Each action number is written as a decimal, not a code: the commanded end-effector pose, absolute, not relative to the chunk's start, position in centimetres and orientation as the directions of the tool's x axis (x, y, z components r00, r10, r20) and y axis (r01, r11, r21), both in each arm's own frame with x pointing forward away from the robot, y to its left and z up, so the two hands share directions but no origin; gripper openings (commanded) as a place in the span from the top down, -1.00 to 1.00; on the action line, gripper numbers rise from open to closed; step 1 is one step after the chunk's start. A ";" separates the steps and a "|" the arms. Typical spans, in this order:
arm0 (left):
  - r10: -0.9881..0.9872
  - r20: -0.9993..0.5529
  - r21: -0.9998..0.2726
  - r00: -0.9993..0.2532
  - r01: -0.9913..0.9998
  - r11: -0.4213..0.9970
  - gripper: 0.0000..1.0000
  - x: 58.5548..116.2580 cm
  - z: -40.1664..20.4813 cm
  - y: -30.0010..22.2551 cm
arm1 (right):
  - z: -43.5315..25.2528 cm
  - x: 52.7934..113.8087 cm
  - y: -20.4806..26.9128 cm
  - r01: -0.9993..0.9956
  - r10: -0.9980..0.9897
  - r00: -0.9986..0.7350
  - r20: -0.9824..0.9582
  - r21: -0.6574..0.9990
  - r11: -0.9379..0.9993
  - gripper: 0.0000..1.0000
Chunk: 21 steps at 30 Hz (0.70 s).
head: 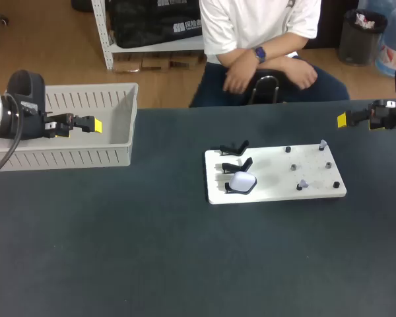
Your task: Pick up each earbud case from the left stands, insert the matching earbuds, close the lid, and place the case in the box.
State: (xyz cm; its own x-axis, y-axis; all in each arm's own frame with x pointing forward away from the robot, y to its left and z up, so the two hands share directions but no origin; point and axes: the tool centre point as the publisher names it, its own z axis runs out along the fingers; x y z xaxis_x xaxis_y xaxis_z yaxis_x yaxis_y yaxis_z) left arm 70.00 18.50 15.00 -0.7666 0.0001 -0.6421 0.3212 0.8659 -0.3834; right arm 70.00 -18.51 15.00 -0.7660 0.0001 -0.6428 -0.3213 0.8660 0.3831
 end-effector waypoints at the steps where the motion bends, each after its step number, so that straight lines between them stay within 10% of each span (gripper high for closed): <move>1: 0.000 -0.642 -0.383 -0.767 0.321 0.866 -1.00 70.0 15.0 18.5 | 15.0 70.0 -18.5 -0.321 0.000 -0.766 -0.643 0.383 0.866 -1.00; 21: 0.048 -0.728 -0.386 -0.684 0.467 0.795 -1.00 69.8 15.5 18.3 | 15.0 70.0 -18.5 -0.321 0.000 -0.766 -0.643 0.383 0.866 -1.00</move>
